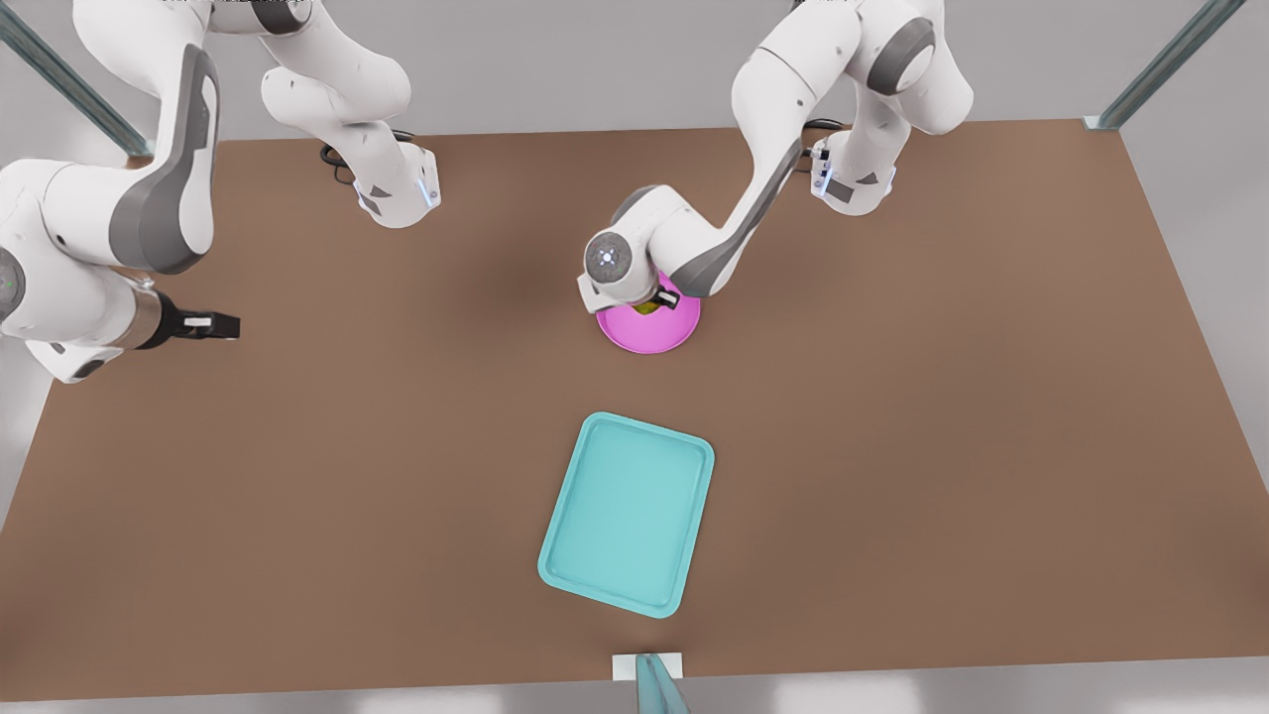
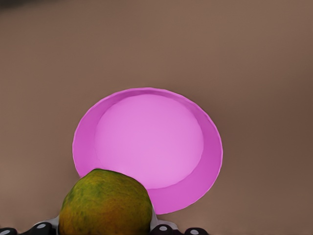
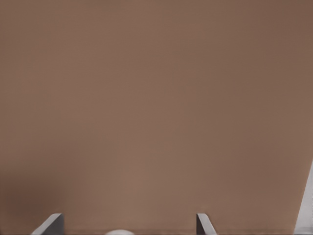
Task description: Place the orange on the plate with the left arm and the plate on the tray with the right arm
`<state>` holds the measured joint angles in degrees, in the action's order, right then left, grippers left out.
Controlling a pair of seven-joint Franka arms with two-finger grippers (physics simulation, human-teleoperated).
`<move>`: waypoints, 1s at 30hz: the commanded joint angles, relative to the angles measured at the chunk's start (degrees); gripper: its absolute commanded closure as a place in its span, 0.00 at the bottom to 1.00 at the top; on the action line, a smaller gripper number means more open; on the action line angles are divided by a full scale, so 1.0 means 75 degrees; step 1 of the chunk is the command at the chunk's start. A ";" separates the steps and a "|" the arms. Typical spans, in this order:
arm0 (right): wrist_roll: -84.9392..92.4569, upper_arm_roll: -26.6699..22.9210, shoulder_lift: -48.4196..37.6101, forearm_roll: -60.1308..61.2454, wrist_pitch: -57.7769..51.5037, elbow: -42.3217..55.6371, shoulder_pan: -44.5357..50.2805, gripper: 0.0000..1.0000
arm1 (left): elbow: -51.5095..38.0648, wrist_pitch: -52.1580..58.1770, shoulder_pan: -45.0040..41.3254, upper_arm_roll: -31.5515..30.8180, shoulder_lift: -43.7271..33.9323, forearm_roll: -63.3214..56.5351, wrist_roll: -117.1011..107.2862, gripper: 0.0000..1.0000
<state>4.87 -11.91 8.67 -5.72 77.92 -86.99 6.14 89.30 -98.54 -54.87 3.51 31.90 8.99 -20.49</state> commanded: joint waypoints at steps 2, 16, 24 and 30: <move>0.0054 -0.0006 0.0204 0.0821 0.0133 -0.0846 -0.0022 0.00 | 0.0047 -0.0150 -0.0113 0.0001 0.0105 0.0278 -0.4451 0.00; -0.3040 0.0990 -0.0933 0.3458 0.8922 -0.7280 0.2111 0.00 | -0.3961 0.4785 0.5217 0.0298 -0.1569 -0.0611 0.2123 0.00; -0.2701 0.2817 -0.0008 0.8143 0.9508 -0.7726 0.2580 0.00 | -0.2906 0.3694 0.5606 -0.0245 -0.2473 -0.0941 0.1959 0.00; -0.1903 0.3334 0.1199 0.9493 0.9462 -0.6449 0.3260 0.00 | -0.3445 0.3694 0.5676 -0.0163 -0.2250 -0.0636 0.1900 0.00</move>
<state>-8.27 12.90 16.56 60.30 146.36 -136.62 29.81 64.08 -70.87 -12.76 2.60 14.93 4.08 -13.31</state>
